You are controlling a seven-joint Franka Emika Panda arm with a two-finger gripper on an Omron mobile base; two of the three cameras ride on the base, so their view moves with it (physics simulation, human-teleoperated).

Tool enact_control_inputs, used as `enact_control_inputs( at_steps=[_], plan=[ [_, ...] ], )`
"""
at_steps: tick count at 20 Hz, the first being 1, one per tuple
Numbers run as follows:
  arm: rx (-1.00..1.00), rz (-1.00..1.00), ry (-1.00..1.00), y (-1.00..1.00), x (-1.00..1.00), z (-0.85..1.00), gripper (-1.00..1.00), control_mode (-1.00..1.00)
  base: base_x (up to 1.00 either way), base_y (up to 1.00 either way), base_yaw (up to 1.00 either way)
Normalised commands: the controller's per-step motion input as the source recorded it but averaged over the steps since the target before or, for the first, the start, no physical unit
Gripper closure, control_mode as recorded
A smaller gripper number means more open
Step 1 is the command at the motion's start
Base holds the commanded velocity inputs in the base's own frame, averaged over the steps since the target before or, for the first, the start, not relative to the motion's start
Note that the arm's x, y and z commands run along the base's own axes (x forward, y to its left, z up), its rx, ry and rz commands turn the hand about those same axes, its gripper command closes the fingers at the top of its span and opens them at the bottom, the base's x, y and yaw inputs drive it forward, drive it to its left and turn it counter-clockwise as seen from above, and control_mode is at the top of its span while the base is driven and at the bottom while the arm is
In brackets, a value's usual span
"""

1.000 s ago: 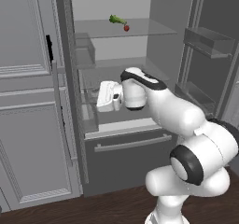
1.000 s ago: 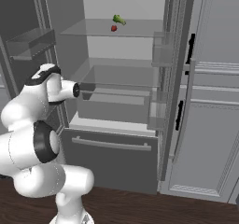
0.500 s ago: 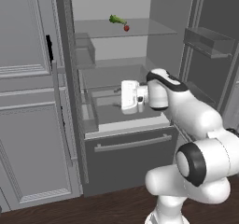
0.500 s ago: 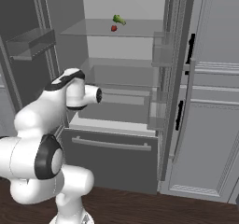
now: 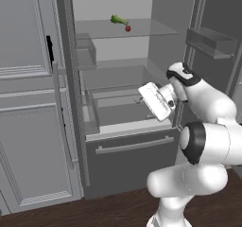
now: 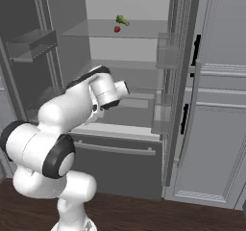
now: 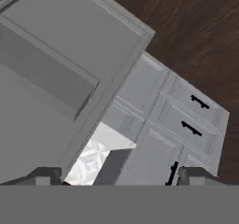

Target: Take the strawberry from the fridge and place it on top of the pancake, located on the dining counter.

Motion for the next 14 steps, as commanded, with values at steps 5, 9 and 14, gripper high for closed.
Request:
enact_control_inputs(
  at_steps=[5, 9, 14],
  plan=[
    [-0.58, 0.54, -0.55, -0.32, -0.75, -0.28, -1.00, -1.00, 0.00, 0.00, 0.00],
    [-0.62, 0.54, -0.43, -0.39, -0.51, -0.09, -1.00, -1.00, 0.00, 0.00, 0.00],
    [-0.43, 0.51, -0.51, -0.34, -0.66, 0.05, -1.00, -1.00, 0.00, 0.00, 0.00]
  ],
)
